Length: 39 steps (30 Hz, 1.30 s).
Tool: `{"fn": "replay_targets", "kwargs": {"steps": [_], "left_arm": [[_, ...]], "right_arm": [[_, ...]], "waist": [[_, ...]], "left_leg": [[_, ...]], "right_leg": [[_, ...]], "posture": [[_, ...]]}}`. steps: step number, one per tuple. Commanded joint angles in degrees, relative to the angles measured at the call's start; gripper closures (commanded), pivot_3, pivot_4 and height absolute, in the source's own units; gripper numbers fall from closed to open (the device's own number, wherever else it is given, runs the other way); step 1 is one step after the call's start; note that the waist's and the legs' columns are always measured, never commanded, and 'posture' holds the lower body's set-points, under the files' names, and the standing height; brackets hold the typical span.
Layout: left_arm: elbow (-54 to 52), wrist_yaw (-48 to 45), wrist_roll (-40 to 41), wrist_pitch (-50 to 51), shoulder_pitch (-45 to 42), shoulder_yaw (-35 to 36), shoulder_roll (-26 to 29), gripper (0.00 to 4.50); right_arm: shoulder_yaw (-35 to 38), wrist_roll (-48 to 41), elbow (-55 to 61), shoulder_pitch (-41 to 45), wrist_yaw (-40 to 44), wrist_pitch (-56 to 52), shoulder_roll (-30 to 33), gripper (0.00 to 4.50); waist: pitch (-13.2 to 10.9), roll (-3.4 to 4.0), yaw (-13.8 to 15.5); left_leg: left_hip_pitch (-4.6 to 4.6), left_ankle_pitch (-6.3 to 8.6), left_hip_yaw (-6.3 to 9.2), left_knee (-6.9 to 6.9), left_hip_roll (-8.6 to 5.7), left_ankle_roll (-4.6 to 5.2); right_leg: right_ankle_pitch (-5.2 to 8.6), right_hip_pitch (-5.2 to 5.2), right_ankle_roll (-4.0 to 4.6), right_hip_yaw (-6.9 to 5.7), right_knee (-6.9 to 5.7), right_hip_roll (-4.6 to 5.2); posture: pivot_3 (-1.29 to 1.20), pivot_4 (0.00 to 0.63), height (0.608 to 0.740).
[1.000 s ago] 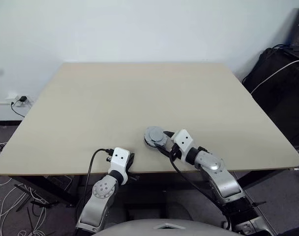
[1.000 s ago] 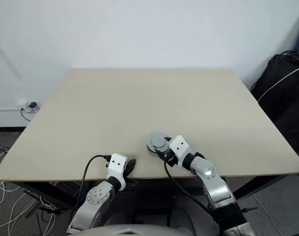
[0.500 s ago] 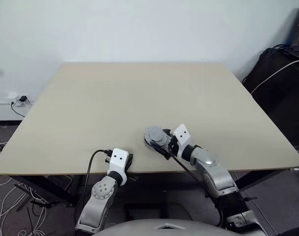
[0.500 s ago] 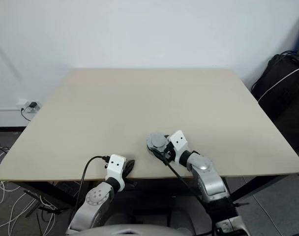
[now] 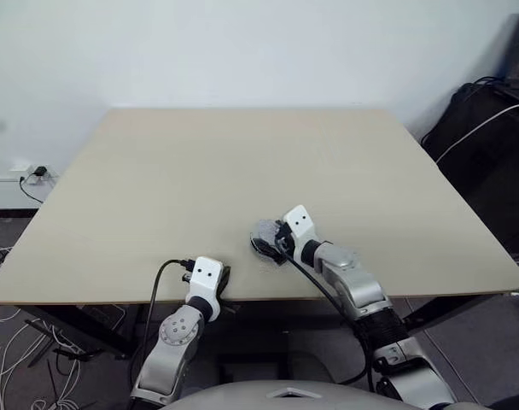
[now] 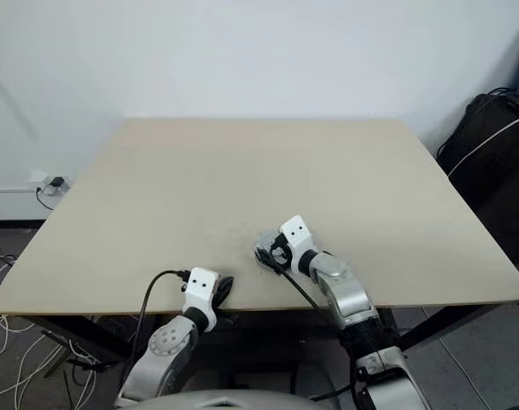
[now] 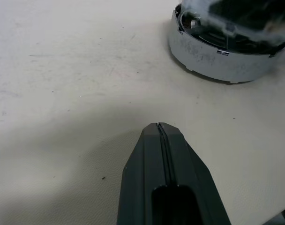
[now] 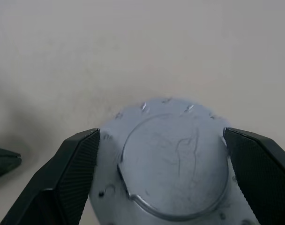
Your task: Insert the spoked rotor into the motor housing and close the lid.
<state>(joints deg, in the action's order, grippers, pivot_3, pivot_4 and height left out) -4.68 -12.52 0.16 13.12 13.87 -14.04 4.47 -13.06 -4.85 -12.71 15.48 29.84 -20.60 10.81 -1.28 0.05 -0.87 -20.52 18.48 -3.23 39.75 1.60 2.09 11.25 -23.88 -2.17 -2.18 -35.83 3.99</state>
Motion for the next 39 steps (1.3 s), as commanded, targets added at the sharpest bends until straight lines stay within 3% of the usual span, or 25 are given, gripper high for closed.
{"fn": "replay_targets", "kwargs": {"steps": [1,4,9,10,39], "left_arm": [[-0.88,0.21,0.29,-1.44,-0.49,0.24,-0.47,4.50],[-0.92,0.27,0.26,-1.52,-0.39,0.23,-0.50,4.50],[-1.10,0.28,0.29,-1.52,-0.15,0.26,-0.48,4.50],[-1.14,0.26,0.29,-1.51,-0.11,0.25,-0.47,4.50],[-1.05,0.34,0.18,-1.54,0.18,-0.01,-0.61,4.50]], "right_arm": [[0.05,0.51,-1.19,1.75,0.34,-0.24,-0.09,0.02],[-0.06,0.87,-2.28,1.62,0.17,-0.76,-0.16,0.02],[0.55,0.78,-1.00,0.99,-0.09,-1.12,-0.08,1.23],[0.76,0.59,-0.49,0.84,-0.04,-1.29,-0.06,1.26],[0.38,2.84,-0.13,1.02,-2.73,-1.23,-2.40,1.26]], "waist": [[0.00,0.00,0.02],[0.01,0.02,-0.05],[0.04,0.05,-0.18],[0.05,0.07,-0.19],[0.04,0.10,-0.53]], "left_leg": [[0.00,0.00,0.00,0.00,0.00,0.00],[0.01,0.00,0.00,0.00,0.00,0.00],[0.04,0.00,0.00,0.00,0.00,0.00],[0.04,0.00,0.00,0.00,0.00,0.00],[0.01,0.01,0.01,0.00,0.01,0.00]], "right_leg": [[0.00,0.00,0.00,0.00,0.00,0.00],[0.00,0.00,0.00,0.00,0.00,0.00],[0.00,0.03,0.00,0.00,0.00,0.00],[0.00,0.03,0.00,0.00,0.00,0.00],[0.00,0.00,0.00,0.00,0.00,0.00]], "posture": [[0.00,0.000,0.740],[0.00,0.000,0.740],[0.00,0.000,0.740],[0.00,0.000,0.740],[0.00,0.000,0.740]]}}
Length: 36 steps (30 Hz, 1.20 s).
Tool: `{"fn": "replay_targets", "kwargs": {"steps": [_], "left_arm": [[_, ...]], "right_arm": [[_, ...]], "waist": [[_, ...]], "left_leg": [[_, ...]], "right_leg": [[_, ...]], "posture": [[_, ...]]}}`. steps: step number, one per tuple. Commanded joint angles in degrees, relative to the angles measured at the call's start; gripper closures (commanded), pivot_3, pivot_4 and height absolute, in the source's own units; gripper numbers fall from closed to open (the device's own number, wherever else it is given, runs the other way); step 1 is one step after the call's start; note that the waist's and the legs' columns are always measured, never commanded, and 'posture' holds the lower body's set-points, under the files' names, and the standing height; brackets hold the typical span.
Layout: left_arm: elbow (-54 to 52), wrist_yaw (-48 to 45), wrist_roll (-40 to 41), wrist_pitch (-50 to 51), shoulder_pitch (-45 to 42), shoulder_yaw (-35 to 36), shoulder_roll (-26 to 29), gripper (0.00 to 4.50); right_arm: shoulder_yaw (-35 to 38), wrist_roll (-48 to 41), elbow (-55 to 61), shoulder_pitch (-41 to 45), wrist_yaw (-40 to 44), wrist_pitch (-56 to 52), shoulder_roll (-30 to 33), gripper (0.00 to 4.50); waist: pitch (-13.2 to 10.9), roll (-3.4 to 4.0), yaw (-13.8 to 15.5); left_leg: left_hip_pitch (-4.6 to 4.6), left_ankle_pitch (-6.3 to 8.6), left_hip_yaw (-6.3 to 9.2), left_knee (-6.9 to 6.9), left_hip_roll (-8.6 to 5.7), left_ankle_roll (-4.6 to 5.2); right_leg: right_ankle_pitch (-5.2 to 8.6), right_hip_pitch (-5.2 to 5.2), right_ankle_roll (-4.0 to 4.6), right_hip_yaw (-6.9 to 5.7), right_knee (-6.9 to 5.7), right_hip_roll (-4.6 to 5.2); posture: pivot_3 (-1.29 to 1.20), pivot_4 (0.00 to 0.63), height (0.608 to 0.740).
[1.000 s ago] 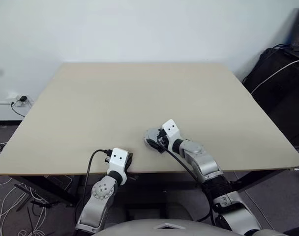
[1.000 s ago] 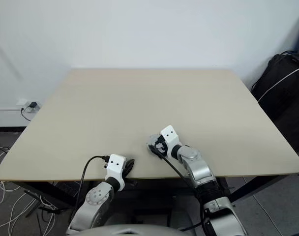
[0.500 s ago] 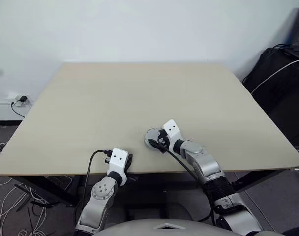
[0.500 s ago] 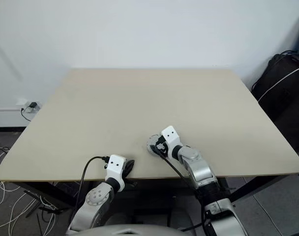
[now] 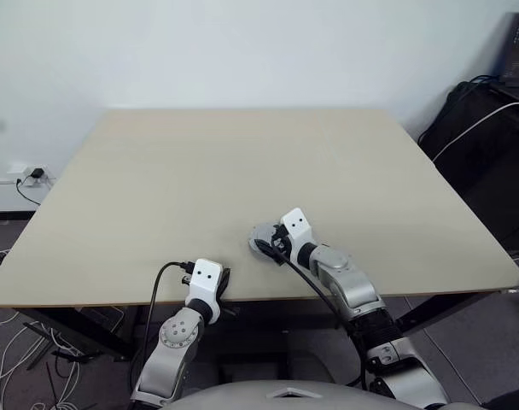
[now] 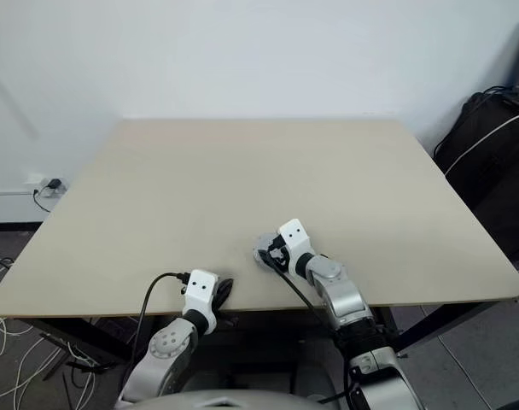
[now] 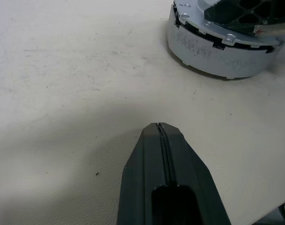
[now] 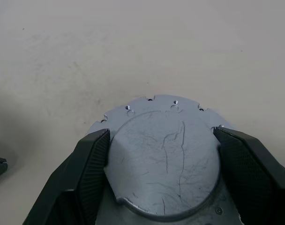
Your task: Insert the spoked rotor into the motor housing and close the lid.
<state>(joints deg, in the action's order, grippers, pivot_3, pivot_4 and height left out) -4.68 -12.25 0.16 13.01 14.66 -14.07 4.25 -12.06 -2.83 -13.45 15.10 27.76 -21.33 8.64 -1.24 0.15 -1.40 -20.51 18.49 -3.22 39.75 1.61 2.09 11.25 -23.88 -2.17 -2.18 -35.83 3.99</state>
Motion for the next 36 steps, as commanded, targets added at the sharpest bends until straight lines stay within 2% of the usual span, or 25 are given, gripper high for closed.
{"fn": "replay_targets", "kwargs": {"steps": [1,25,36], "left_arm": [[-0.98,0.06,0.19,-1.46,-0.64,0.03,-0.39,4.50],[0.03,-0.42,0.17,-2.11,-1.02,0.06,-0.07,4.50],[-0.11,-0.26,0.29,-1.87,-1.13,0.32,-0.16,4.50]], "right_arm": [[-0.65,0.94,0.61,1.52,-0.97,-1.44,-0.39,1.26],[-2.65,3.18,0.80,3.29,-1.93,-7.05,0.25,1.26],[-4.15,6.38,-1.86,2.79,-2.93,-1.00,2.17,1.26]], "waist": [[0.00,0.00,-0.01],[0.06,0.06,-0.15],[0.06,0.06,-0.15]], "left_leg": [[0.00,0.00,0.00,0.00,0.00,0.00],[0.07,0.00,0.00,0.00,0.01,0.00],[0.08,-0.01,-0.01,0.01,0.01,0.00]], "right_leg": [[0.00,0.00,0.00,0.00,0.00,0.00],[0.00,0.05,0.00,0.00,-0.03,0.00],[0.00,0.07,-0.01,0.00,-0.03,0.00]], "posture": [[0.00,0.000,0.740],[0.00,0.000,0.740],[0.00,0.000,0.740]]}}
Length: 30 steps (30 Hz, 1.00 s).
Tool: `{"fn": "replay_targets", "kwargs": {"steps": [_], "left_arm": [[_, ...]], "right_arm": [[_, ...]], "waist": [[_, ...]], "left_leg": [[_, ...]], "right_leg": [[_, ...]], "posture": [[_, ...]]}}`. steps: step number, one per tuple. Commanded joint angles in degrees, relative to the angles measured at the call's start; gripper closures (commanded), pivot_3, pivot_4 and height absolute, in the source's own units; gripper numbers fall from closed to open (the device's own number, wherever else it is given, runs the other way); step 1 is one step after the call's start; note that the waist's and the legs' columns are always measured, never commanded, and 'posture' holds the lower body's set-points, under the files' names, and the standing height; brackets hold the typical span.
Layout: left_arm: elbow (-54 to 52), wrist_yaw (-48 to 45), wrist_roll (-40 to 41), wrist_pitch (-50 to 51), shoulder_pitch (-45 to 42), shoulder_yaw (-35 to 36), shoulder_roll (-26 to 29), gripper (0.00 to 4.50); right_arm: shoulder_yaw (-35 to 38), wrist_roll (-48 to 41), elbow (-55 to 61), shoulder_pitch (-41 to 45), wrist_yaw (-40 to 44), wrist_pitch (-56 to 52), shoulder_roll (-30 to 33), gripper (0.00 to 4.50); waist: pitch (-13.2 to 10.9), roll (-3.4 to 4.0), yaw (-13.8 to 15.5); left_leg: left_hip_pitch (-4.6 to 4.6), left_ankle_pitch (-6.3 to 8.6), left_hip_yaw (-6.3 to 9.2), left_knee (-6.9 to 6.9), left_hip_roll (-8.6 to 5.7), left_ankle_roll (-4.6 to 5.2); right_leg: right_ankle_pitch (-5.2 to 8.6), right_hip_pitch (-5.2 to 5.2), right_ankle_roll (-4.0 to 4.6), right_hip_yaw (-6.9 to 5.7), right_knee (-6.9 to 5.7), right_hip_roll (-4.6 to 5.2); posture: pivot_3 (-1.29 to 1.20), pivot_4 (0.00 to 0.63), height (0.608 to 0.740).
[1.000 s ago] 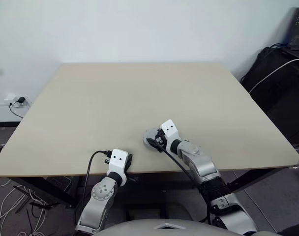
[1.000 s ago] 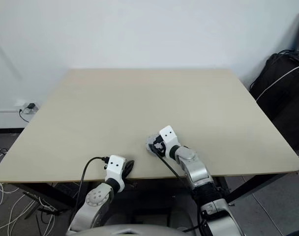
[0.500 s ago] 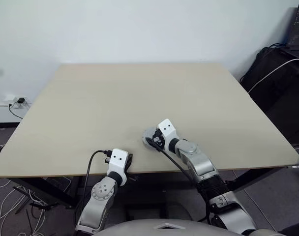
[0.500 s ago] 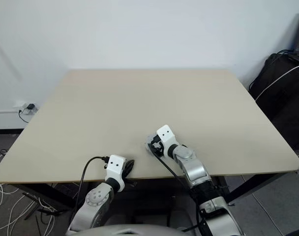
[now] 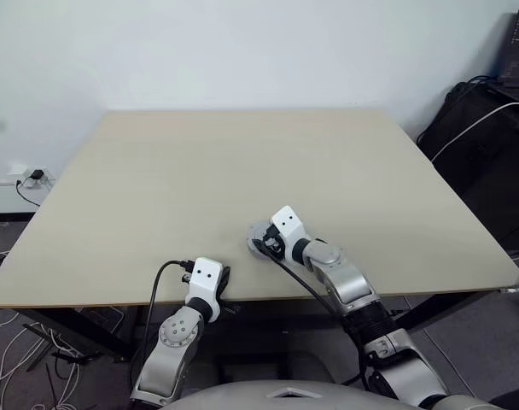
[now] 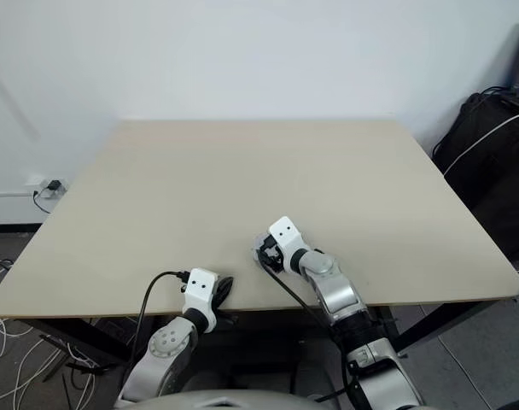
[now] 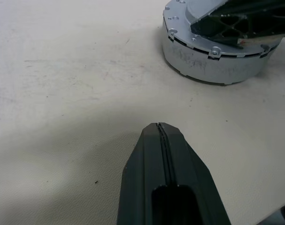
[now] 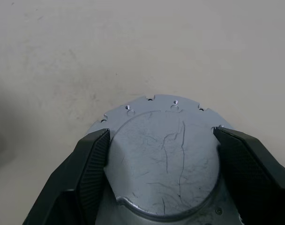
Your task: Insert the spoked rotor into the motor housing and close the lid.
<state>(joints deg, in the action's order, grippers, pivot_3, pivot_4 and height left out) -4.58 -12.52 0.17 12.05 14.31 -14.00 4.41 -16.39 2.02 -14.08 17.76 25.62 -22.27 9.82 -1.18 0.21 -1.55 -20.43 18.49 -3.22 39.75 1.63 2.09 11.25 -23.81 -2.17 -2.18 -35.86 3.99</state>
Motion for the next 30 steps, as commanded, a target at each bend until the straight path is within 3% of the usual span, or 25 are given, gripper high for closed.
{"fn": "replay_targets", "kwargs": {"steps": [1,6,22,30], "left_arm": [[-0.23,-0.02,0.30,-0.85,-0.81,0.28,-0.31,4.50],[-0.43,-0.06,0.30,-0.66,-0.78,0.21,-0.28,4.50],[-1.31,0.55,-0.53,1.19,-4.37,1.63,0.75,4.50],[1.33,5.57,-0.03,14.21,-16.48,7.33,-0.89,4.50]], "right_arm": [[0.58,0.86,-1.10,0.07,-0.58,-0.97,0.74,1.26],[4.60,-3.68,0.33,0.40,-1.04,-9.67,-1.69,1.26],[-0.90,2.48,-1.29,0.01,-2.80,-5.95,1.75,1.26],[-0.69,1.67,-1.68,-0.19,-3.39,-5.26,1.46,1.26]], "waist": [[0.00,0.00,0.01],[0.07,0.08,0.06],[0.19,0.15,0.19],[0.19,0.08,0.50]], "left_leg": [[0.00,0.00,0.00,0.00,0.00,0.00],[0.00,0.00,0.01,0.00,0.01,0.00],[0.10,0.00,0.02,0.00,-0.02,0.00],[0.25,-0.03,0.07,0.00,-0.06,0.04]], "right_leg": [[0.00,0.00,0.00,0.00,0.00,0.00],[0.00,0.00,0.00,0.00,0.00,0.00],[0.00,0.11,0.00,-0.03,0.01,0.04],[-0.03,0.30,-0.07,-0.05,0.01,0.04]], "posture": [[0.00,0.000,0.740],[0.00,0.000,0.740],[0.00,0.000,0.740],[0.00,0.000,0.740]]}}
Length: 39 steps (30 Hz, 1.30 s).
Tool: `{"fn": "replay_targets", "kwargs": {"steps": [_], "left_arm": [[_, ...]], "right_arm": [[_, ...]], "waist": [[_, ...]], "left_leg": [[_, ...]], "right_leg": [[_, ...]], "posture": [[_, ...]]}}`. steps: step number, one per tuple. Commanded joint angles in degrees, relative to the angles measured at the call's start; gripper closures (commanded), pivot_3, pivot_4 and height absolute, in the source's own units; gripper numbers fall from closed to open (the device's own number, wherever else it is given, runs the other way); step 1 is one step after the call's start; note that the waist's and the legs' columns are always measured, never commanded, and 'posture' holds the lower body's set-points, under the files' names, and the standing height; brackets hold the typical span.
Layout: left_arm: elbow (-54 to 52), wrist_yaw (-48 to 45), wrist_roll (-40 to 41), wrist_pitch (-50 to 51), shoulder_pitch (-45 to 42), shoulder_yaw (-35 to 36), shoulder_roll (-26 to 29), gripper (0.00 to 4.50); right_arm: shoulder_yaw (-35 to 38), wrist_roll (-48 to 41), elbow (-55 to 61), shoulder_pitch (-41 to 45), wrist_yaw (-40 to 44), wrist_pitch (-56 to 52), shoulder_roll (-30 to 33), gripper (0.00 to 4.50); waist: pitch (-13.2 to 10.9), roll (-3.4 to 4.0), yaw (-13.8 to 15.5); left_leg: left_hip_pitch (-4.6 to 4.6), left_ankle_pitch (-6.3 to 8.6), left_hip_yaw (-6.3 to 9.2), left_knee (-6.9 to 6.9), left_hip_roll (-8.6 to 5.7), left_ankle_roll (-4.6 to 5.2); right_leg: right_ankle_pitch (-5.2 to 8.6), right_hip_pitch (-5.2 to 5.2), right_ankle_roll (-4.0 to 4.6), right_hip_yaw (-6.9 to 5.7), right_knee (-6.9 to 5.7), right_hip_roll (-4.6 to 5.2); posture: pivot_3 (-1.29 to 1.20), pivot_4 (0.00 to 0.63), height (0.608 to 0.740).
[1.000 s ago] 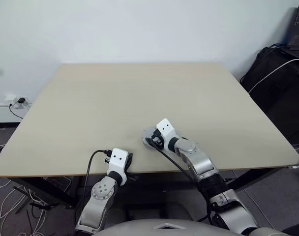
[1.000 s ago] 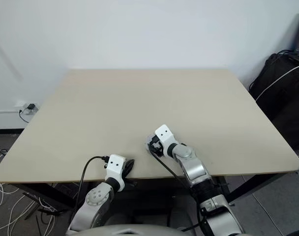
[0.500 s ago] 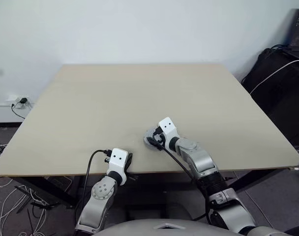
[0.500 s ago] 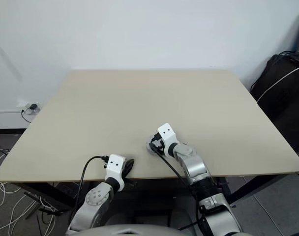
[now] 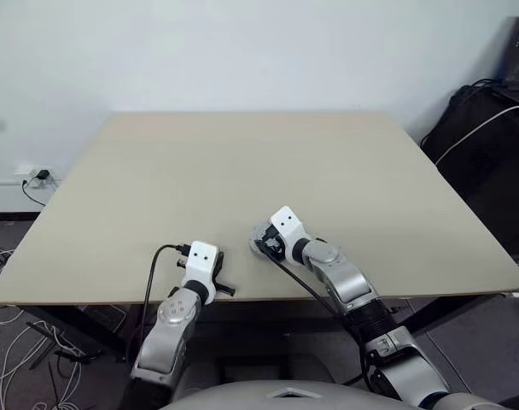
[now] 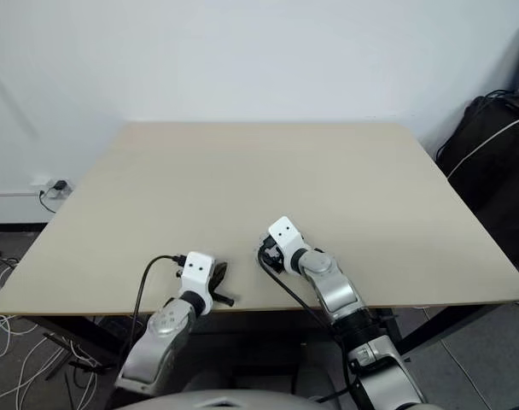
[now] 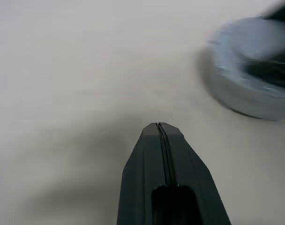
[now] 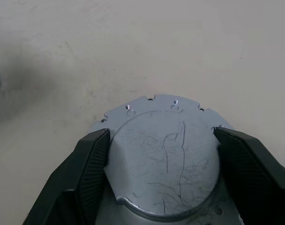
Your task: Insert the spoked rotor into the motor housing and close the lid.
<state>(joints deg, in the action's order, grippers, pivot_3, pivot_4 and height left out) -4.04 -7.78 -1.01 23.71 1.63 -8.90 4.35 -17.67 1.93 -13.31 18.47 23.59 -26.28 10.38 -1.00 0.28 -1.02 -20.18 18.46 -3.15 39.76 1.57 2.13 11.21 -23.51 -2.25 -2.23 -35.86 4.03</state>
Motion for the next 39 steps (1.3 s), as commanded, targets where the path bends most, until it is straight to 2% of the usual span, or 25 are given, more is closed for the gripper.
{"fn": "replay_targets", "kwargs": {"steps": [1,8,10,13,17,25,39], "left_arm": [[1.87,0.68,1.67,2.52,-5.67,3.03,-0.97,4.50],[8.06,-4.52,6.11,-2.71,-13.53,5.73,-1.46,4.50],[10.55,-10.39,8.37,-3.67,-15.02,4.79,-0.70,4.50],[13.57,-22.19,14.97,0.47,-17.89,3.99,0.08,4.50],[20.36,-27.87,14.97,2.85,-23.16,2.23,1.60,4.50],[31.44,-32.21,13.88,4.14,-31.14,1.31,2.23,4.50],[38.43,-35.52,11.50,7.64,-36.54,-0.86,2.15,4.50]], "right_arm": [[0.73,1.60,-2.43,-0.90,-1.47,-1.23,0.78,1.26],[2.18,0.96,-2.28,-1.54,-2.12,-1.31,0.93,1.26],[2.28,1.04,-2.18,-1.82,-2.09,-1.20,1.09,1.26],[2.37,1.03,-1.80,-1.97,-2.22,-1.51,1.00,1.26],[2.42,0.88,-1.04,-2.21,-2.28,-1.94,0.81,1.26],[2.81,0.50,0.77,-3.33,-2.91,-2.73,0.44,1.26],[3.19,0.15,2.43,-4.96,-3.89,-3.74,-0.63,1.26]], "waist": [[0.02,0.03,-0.03],[0.06,-0.12,-0.11],[0.07,-0.12,-0.05],[0.07,-0.11,-0.05],[0.07,-0.12,-0.12],[0.06,-0.13,-0.12],[0.05,-0.15,-0.03]], "left_leg": [[0.03,0.00,-0.01,0.00,0.00,0.00],[0.01,0.00,-0.03,-0.01,-0.03,-0.01],[0.02,0.00,-0.03,0.00,-0.04,-0.01],[0.01,0.00,-0.04,0.00,-0.04,-0.01],[-0.01,0.00,-0.04,0.00,-0.08,0.00],[-0.12,0.01,0.03,-0.01,-0.10,0.01],[-0.29,0.01,0.11,-0.01,-0.11,0.02]], "right_leg": [[0.00,0.03,0.00,0.00,0.00,0.00],[-0.01,0.06,0.00,0.04,0.04,0.00],[0.00,0.07,0.00,0.03,0.04,0.00],[0.00,0.06,0.01,0.03,0.04,0.00],[0.00,0.06,0.00,0.05,0.06,0.00],[0.00,0.01,-0.01,0.04,0.13,-0.01],[-0.01,-0.13,-0.03,0.01,0.18,0.00]], "posture": [[0.00,0.000,0.740],[0.00,0.000,0.740],[0.00,0.000,0.740],[0.00,0.000,0.740],[0.00,0.000,0.740],[0.00,0.000,0.740],[0.00,0.000,0.740]]}}
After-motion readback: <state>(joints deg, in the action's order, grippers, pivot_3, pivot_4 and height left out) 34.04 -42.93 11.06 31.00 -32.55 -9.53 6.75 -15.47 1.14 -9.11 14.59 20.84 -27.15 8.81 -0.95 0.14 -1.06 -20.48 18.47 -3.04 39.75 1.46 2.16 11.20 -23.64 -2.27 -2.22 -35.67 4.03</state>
